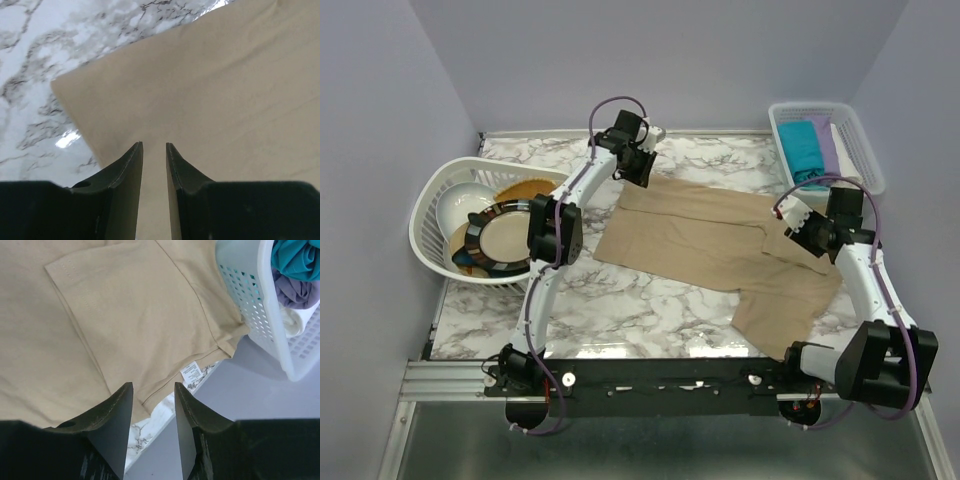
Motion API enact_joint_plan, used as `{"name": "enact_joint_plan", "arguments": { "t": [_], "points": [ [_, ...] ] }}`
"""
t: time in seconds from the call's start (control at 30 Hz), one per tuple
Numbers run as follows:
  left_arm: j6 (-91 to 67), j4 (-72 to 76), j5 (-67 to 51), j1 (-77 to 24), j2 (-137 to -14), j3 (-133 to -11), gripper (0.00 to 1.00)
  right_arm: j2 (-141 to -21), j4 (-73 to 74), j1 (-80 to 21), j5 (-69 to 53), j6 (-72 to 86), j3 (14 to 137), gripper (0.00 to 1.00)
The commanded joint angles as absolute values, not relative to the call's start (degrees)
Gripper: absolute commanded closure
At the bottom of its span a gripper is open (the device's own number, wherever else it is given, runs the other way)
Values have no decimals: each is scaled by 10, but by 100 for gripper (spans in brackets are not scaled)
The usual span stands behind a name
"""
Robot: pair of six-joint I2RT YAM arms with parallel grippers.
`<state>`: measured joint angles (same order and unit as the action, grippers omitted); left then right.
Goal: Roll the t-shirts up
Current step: Fold the T-shirt at the center of the board.
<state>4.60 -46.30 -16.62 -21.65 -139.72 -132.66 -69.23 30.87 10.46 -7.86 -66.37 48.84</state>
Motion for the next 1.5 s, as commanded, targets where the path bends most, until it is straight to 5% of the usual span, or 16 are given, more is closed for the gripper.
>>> {"name": "enact_joint_plan", "arguments": {
  "t": [0.0,0.8,1.03,1.47],
  "points": [
    [-28,-439,-107,-249,-1447,-1369,65,-674,348,104,-86,-612,520,53],
    [-114,-470,-73,-158,-1439,-1250,54,-700,432,104,-100,-477,649,52],
    [-27,-479,-166,-205,-1365,-1277,47,-654,517,91,-258,-586,640,44],
    [26,-521,-171,-227,-1168,-1171,29,-585,776,-163,-304,-877,503,43]
  ]
}}
